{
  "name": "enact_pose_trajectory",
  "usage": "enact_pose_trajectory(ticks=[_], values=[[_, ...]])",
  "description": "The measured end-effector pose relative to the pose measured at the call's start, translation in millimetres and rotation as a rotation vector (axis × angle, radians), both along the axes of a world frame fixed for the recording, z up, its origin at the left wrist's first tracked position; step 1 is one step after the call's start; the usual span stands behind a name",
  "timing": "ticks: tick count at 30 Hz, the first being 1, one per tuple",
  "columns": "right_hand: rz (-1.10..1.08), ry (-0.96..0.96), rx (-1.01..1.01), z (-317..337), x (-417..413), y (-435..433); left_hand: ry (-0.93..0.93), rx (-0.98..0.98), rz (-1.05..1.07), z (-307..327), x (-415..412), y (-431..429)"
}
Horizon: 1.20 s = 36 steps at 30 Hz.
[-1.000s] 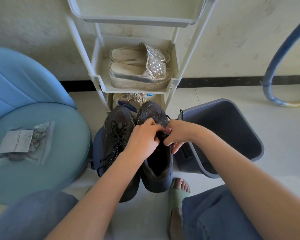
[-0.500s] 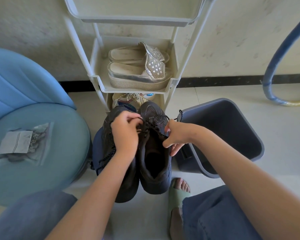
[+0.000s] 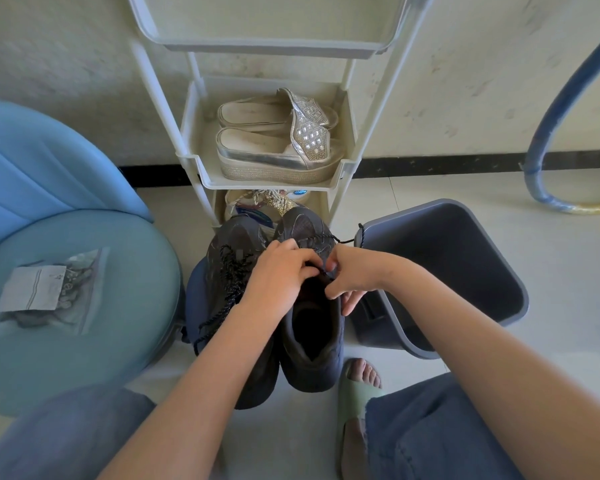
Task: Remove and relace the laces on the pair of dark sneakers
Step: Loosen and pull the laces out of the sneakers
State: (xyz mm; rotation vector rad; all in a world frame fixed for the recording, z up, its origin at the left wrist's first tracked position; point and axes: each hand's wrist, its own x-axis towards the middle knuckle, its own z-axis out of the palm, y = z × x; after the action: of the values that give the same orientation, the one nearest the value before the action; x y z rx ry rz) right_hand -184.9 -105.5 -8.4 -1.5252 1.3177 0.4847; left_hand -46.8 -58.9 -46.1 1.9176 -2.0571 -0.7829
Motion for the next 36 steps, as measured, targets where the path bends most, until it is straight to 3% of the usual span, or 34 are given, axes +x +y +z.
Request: enact_pose_trajectory(ticks=[5,10,12,14,17,20,24,27,29,32,36], values=[[-0.025,0.003,0.031,0.1,-0.2,0.3,-0.151,-0.127,0.010,-3.4,-3.5,-1.0],[-0.067,0.013,0.069,1.3,-4.4,-1.0,0.066,-0.301,0.597,-3.2,15.6,-6.8],[-0.022,0.036,0.050,2.1,-5.6,-1.8,0.174,-0.276,0.734,-0.2,20.0,-7.1],[0.018,0.044,0.048,1.5,-5.9,-3.4,0.085,-0.274,0.651,1.4,13.4,-5.7],[0.016,0.015,0.067,-1.7,-6.5,-4.7,-0.107,-0.319,0.267,1.9,2.7,-1.7],[0.038,0.015,0.048,-4.0,-4.5,-6.0,-0.156,-0.210,0.004,5.7,3.6,-2.9],[0.080,0.024,0.018,-4.7,-1.7,-6.6,-0.181,-0.131,-0.165,-0.4,4.9,-3.2],[0.063,0.015,0.028,-5.2,-2.8,-6.6,-0.131,-0.295,-0.167,-7.3,7.3,-4.4],[0.064,0.010,0.036,-5.8,-2.5,-7.0,-0.161,-0.284,-0.121,-6.6,3.8,-4.2],[0.017,0.001,0.063,-5.4,-1.9,-7.5,-0.137,-0.238,0.121,-6.8,0.5,-2.1],[0.016,0.041,0.109,-7.3,-10.2,-9.5,0.335,-0.360,0.911,14.4,31.4,-13.1]])
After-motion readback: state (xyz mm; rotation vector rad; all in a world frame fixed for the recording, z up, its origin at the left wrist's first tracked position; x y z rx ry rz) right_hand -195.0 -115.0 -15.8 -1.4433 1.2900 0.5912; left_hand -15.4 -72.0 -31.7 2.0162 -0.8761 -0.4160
